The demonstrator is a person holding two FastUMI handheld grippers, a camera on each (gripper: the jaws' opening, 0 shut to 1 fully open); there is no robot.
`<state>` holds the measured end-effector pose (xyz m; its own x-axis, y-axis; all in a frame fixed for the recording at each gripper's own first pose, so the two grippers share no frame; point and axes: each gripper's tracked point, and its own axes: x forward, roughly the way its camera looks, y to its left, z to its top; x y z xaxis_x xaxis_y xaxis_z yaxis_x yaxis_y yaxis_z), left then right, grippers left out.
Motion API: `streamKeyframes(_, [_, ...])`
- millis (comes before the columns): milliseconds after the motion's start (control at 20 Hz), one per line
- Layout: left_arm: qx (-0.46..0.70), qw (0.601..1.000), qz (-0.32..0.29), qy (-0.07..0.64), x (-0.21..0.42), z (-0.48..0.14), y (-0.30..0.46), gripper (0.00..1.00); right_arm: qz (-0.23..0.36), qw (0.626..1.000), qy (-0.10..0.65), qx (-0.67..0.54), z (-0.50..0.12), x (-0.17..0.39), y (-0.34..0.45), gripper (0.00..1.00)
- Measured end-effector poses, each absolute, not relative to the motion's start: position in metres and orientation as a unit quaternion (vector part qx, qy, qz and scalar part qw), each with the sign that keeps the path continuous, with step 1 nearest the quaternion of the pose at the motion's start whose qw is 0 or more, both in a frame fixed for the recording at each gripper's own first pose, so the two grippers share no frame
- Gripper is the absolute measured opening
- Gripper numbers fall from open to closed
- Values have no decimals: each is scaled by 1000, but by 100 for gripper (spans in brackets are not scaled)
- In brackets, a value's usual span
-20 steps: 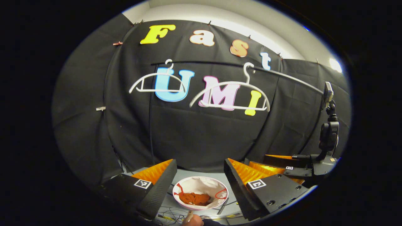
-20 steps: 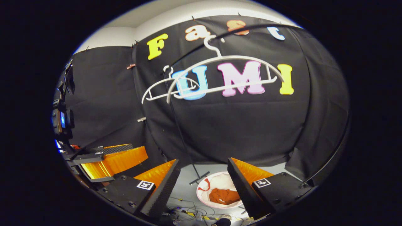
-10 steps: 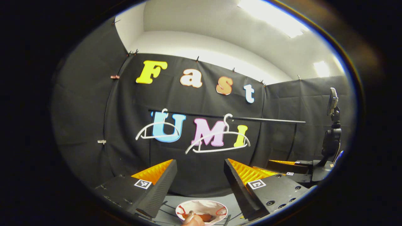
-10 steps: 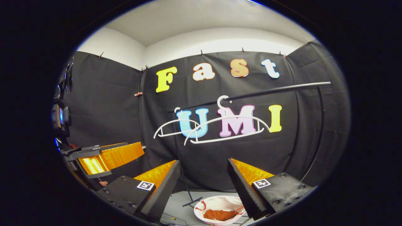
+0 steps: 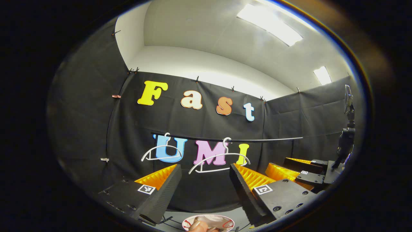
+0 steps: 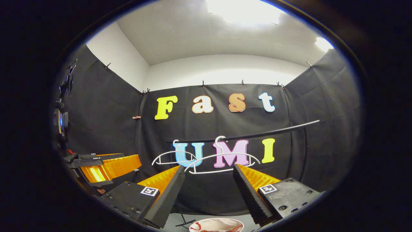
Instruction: Grasp the clothes on the hanger with both hands and then place them into the laundry hamper below.
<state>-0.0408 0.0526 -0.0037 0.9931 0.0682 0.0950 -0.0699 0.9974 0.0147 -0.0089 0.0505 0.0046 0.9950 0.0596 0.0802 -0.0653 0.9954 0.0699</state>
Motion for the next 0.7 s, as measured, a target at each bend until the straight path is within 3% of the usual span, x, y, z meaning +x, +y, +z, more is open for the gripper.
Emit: streamKeyframes(700, [2, 998, 40, -40, -24, -6, 28, 95, 22, 996, -46, 67, 24, -1, 7, 97])
